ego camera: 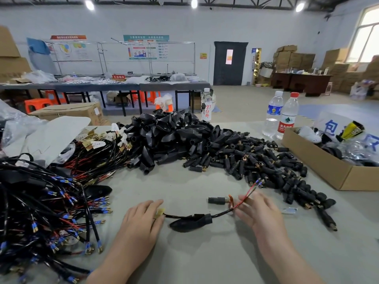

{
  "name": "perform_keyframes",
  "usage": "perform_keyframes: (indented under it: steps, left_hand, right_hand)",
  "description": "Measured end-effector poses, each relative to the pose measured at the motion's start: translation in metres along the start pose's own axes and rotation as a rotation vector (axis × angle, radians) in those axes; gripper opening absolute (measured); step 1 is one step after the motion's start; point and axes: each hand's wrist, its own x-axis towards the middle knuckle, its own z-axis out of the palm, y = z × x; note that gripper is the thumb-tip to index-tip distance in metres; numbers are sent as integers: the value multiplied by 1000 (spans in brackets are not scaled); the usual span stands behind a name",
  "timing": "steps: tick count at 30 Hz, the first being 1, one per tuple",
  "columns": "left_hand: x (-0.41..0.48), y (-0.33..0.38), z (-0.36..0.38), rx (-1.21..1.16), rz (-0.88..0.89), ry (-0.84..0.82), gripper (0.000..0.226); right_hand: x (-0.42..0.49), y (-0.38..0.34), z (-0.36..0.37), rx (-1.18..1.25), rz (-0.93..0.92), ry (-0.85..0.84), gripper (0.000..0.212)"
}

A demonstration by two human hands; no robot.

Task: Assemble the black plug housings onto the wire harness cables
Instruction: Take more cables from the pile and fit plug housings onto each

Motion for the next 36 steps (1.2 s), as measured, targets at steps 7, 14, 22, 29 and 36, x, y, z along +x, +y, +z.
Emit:
perform_keyframes:
  steps: [7, 14, 22, 29, 36]
  left_hand:
    - [2, 4, -5, -145, 47, -4, 37]
    - [-1, 22, -6, -429, 64, 72, 35]
    - [-1, 34, 1, -476, 167, 96, 41]
    - [-2, 35, 6, -490, 211, 125, 27]
    - [-7, 32, 11, -483, 218, 72, 30]
  right_hand:
    - [-21, 31, 20, -305, -33, -244, 17]
    - [-28, 37, 22, -201, 69, -296, 20]
    - [-29, 36, 24, -28, 134, -335, 24]
    - [-34, 39, 28, -4, 156, -401, 24]
    - [-31, 40, 28, 41, 171, -361, 16]
